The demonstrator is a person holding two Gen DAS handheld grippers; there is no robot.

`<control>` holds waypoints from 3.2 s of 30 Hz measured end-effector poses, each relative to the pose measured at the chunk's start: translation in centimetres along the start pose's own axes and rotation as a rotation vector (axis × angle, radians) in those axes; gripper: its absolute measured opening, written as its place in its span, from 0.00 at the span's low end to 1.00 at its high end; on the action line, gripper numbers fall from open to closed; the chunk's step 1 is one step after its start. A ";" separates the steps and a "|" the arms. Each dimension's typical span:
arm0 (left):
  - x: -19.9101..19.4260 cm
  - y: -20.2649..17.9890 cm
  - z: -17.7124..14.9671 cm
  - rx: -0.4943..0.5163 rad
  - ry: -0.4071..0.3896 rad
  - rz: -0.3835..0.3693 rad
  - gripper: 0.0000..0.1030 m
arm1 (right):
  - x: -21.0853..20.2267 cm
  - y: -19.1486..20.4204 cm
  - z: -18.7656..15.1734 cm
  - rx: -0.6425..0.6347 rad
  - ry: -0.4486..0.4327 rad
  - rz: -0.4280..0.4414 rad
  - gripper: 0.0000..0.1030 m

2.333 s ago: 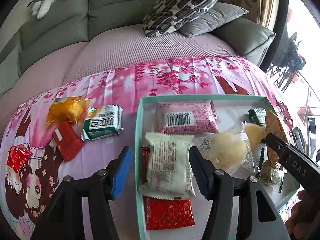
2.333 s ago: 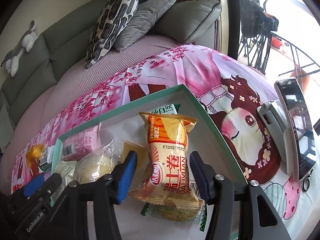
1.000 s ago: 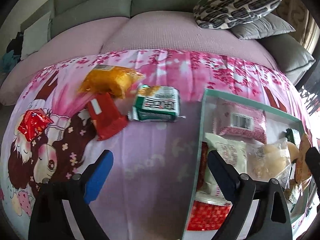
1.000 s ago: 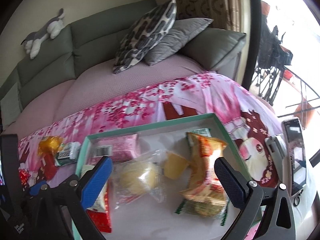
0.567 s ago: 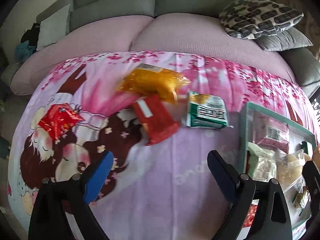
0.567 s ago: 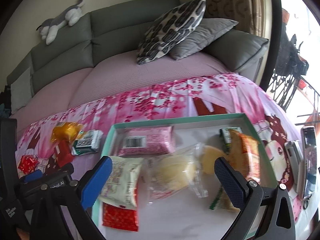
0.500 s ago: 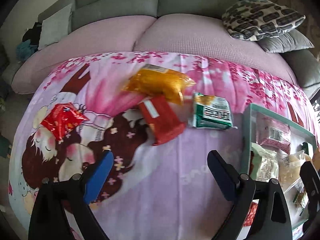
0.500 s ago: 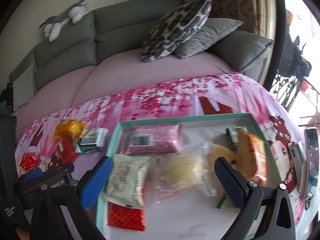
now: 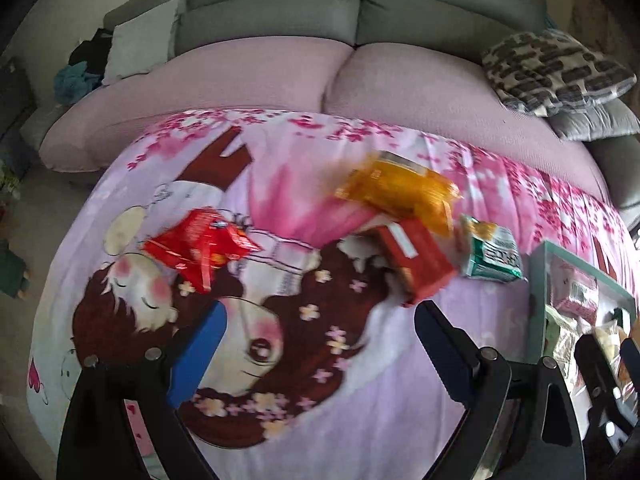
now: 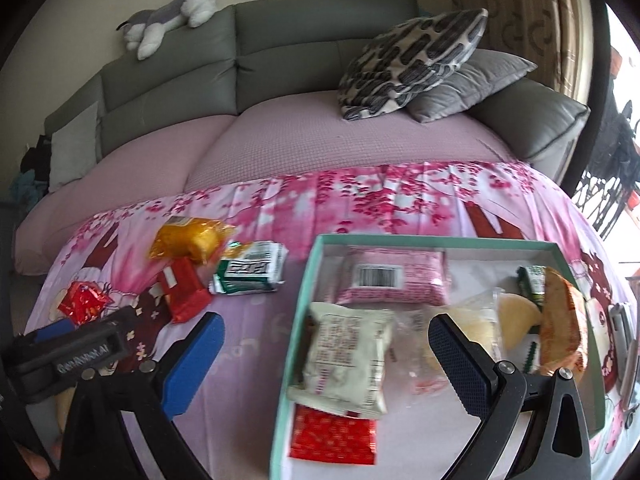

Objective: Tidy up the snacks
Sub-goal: 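Withdraw both tools from the tray back toward the snack pile, then grasp the red foil pack with the left tool while the right tool grasps the red wrapper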

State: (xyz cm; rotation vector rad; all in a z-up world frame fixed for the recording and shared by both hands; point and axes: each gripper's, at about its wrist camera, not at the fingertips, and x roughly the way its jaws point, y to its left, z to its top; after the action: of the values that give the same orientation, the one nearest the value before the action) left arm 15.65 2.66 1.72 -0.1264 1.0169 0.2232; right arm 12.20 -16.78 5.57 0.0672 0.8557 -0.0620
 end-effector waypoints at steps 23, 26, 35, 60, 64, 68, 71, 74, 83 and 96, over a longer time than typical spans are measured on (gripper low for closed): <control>3.5 9.7 1.2 -0.090 0.017 -0.002 0.92 | 4.1 7.2 -1.5 -0.068 0.075 0.108 1.00; 4.2 9.8 1.5 -0.077 0.015 -0.004 0.92 | 4.5 7.4 -1.7 -0.075 0.083 0.110 1.00; 5.1 9.1 3.4 -0.048 -0.047 -0.035 0.92 | 6.2 9.4 -1.3 -0.136 0.081 0.115 0.99; 7.4 9.1 3.1 -0.025 -0.005 -0.159 0.61 | 11.1 13.6 1.7 -0.267 0.138 0.210 0.53; 7.4 8.4 2.9 -0.007 -0.001 -0.176 0.60 | 11.1 13.5 1.5 -0.264 0.147 0.215 0.47; 7.4 7.7 2.7 0.004 0.005 -0.182 0.59 | 11.1 13.9 1.0 -0.276 0.162 0.228 0.46; 7.4 7.4 2.4 0.005 0.009 -0.178 0.57 | 11.6 14.1 0.6 -0.280 0.183 0.213 0.42; 7.4 7.4 2.3 0.002 0.011 -0.175 0.56 | 11.7 14.0 0.5 -0.267 0.181 0.208 0.41; 7.1 7.2 1.6 -0.022 0.010 -0.183 0.52 | 10.2 13.3 -0.2 -0.211 0.167 0.223 0.41; 4.9 5.7 1.5 -0.006 -0.033 -0.203 0.51 | 5.3 10.0 -0.6 -0.124 0.119 0.223 0.41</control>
State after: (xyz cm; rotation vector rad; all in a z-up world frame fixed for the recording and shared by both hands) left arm 18.06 9.08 -1.69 -0.2297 0.9635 0.0433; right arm 15.99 -6.93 1.48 0.0497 0.9639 0.2062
